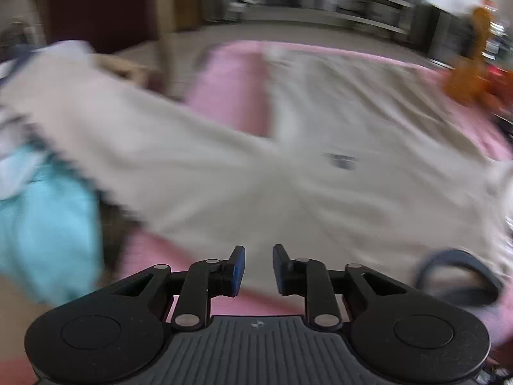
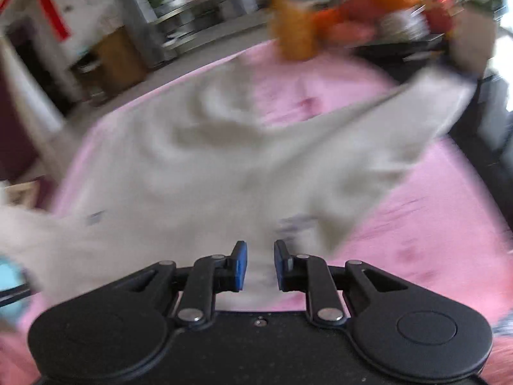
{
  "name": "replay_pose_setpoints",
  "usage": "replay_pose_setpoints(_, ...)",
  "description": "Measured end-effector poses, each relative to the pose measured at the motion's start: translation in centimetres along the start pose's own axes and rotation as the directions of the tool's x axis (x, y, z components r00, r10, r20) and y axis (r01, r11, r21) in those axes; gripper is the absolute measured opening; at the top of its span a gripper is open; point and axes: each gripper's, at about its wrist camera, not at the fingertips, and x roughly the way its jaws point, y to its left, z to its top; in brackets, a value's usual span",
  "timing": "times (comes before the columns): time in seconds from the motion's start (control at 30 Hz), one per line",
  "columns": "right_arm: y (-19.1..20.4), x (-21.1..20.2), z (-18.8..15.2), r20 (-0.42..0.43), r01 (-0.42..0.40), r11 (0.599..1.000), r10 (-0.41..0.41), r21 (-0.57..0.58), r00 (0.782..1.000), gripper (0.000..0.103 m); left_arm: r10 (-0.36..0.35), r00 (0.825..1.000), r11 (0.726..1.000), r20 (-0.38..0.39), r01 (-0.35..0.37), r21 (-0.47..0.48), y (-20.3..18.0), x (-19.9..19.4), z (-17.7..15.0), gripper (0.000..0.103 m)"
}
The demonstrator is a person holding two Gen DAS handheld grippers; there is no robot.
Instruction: Fold clothes
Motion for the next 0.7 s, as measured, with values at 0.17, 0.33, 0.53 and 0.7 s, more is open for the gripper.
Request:
replay_pose_setpoints(0.17,3.4,2.9,-1.5,-0.228,-0.147,0.984,0.120,-0.101,0.966,0.024,-0.089,0.990,0.970,-0.108,0.111,0.215,-4.6,1.2,-2.2,0.029)
replay_pose_setpoints(0.33,4.3,2.3,-1.3,-0.253,-0.081,0.985,0.040,-0.155,0.967,0.023,-0.099,0.987,0.961,-0.128,0.128,0.247,-4.8,0.2,-1.7,0.028)
replay_pose_setpoints(0.53,5.0,-1.8,4.2,-0.047,-0.151,0.983,0.146,-0.103,0.988,0.029,-0.092,0.994,0.990,0.063,0.084,0.109,-2.1,-1.8,4.5,0.028)
replay_pose_setpoints(0.7,5.5,-2.9,10.4,0.123,-0.179,0.982,0.186,-0.066,0.975,0.040,-0.029,0.989,0.999,0.142,0.025,0.029,-1.1,-0.2,9.6,0.028)
